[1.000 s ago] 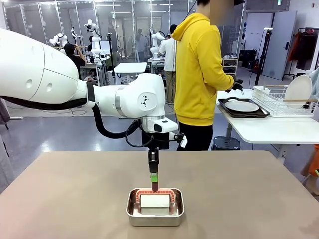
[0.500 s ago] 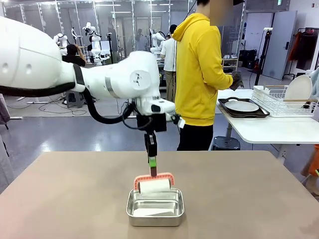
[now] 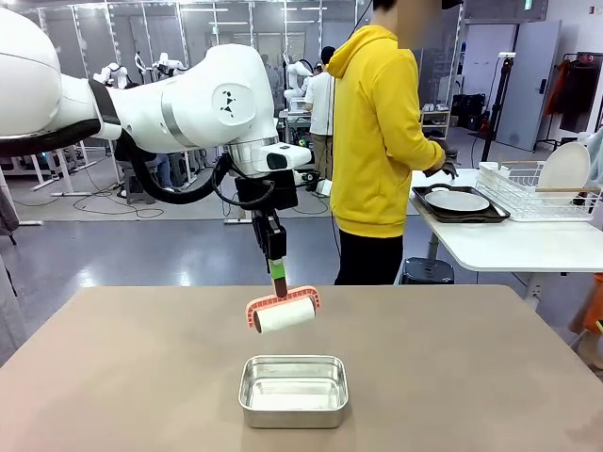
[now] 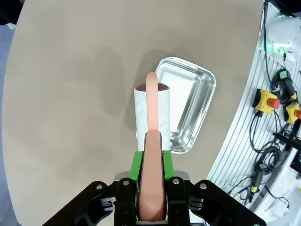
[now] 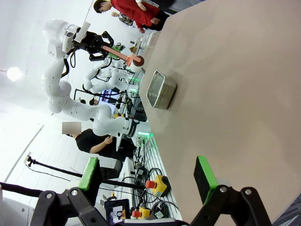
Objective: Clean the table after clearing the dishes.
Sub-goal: When the right (or left) Handle tray is removed, use the right hand (or left hand) to clean the right (or left) side of the table with the Lint Roller.
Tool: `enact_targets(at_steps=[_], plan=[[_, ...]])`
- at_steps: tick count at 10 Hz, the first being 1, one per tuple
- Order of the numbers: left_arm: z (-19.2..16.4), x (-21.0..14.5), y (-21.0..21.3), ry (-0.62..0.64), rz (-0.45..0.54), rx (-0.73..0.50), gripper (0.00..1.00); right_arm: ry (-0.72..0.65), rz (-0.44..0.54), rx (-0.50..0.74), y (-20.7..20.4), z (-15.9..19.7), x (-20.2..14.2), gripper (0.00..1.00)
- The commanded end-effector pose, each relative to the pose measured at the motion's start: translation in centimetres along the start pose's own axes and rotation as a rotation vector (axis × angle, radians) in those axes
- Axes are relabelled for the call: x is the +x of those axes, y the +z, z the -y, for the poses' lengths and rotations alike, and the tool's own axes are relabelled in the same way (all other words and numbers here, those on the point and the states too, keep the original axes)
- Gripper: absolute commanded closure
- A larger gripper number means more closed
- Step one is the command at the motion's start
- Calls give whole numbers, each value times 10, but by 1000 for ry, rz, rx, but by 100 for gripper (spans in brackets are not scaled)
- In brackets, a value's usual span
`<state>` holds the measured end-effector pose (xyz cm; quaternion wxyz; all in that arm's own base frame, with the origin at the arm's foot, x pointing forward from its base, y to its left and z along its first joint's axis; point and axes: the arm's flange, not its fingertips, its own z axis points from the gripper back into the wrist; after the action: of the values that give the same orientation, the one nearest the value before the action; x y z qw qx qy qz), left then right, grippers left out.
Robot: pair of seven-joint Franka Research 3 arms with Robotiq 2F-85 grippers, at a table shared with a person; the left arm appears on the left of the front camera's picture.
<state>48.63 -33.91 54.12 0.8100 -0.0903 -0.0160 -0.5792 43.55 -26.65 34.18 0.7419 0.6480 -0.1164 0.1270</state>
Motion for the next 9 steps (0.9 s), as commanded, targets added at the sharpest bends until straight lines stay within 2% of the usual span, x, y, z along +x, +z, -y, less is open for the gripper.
enact_targets(at_steps=[1,6,7,8,9], plan=[[-4,1,-5,11,-10,-16,91,2,1,1,-1,-2,-1,0],[-4,1,-5,11,-10,-16,91,2,1,1,-1,-2,-1,0],[-5,2,-11,4,-10,-16,79,2,1,1,-1,-2,-1,0],[-18,-6,-6,96,47,11,79,2,1,1,-1,-2,-1,0],[-34,-26,-2,213,148,9,79,2,1,1,-1,-2,-1,0]])
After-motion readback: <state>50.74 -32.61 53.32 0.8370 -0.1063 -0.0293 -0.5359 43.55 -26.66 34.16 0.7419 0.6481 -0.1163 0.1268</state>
